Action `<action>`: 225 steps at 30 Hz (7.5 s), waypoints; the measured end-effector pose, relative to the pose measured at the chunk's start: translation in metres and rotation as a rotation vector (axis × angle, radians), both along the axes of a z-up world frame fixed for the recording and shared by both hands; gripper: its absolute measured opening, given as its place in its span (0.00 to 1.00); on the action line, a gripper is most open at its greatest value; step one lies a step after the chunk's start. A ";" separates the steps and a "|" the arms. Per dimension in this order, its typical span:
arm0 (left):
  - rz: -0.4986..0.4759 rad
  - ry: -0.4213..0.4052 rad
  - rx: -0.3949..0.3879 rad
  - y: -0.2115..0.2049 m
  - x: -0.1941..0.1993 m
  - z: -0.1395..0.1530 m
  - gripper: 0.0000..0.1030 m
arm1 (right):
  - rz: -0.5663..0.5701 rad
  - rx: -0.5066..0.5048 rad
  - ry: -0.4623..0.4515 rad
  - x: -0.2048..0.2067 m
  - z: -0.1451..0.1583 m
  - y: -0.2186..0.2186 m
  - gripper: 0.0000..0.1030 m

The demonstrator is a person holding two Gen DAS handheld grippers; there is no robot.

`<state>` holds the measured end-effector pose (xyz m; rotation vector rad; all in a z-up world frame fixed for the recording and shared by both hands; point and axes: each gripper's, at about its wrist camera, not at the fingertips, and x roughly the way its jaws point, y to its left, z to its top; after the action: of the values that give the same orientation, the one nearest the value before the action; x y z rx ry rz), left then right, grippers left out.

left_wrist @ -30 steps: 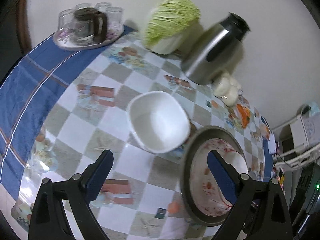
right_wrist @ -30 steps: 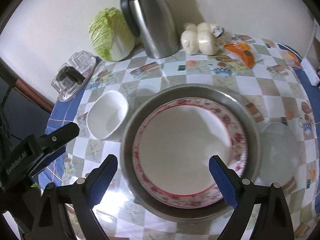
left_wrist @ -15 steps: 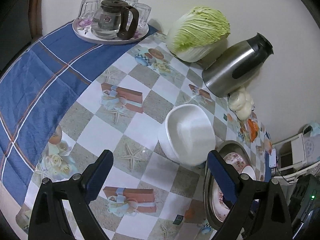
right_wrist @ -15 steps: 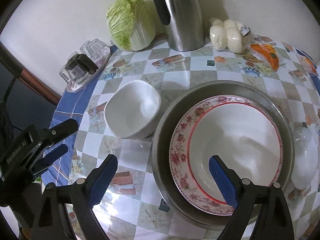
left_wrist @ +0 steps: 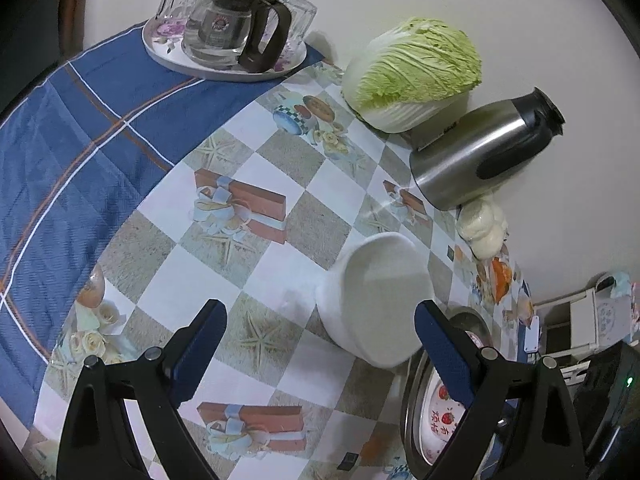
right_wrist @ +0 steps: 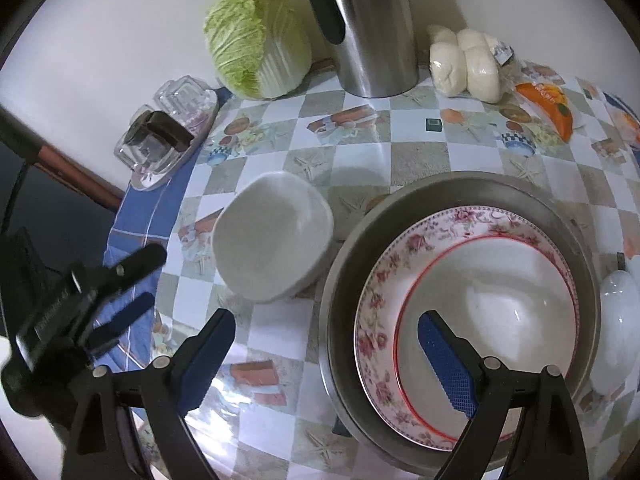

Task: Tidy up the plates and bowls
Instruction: 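Move both tools to the rim of the white square bowl, then close both tools on the white square bowl rim, then lift the white square bowl with both tools and carry it over the basin, then lower the white square bowl into the red-rimmed bowl with both tools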

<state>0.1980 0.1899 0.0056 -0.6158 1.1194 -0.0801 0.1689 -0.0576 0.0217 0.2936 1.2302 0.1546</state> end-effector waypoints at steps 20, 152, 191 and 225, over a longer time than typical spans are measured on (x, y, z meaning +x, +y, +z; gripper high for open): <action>-0.088 0.044 0.055 -0.035 0.026 -0.026 0.92 | -0.042 -0.092 0.050 0.060 -0.001 0.003 0.92; 0.048 0.109 0.113 0.031 0.001 -0.032 0.12 | 0.264 -0.179 -0.071 0.012 -0.042 0.131 0.25; -0.224 -0.092 0.313 -0.158 -0.033 0.070 0.12 | -0.041 0.072 -0.164 -0.052 0.025 -0.059 0.27; -0.357 -0.037 0.425 -0.247 -0.045 0.059 0.12 | -0.145 0.125 -0.104 -0.067 0.015 -0.146 0.28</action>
<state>0.1525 -0.0570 0.0646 -0.0320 1.1565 -0.1549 0.1023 -0.2032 0.0362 0.4767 1.0942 0.1199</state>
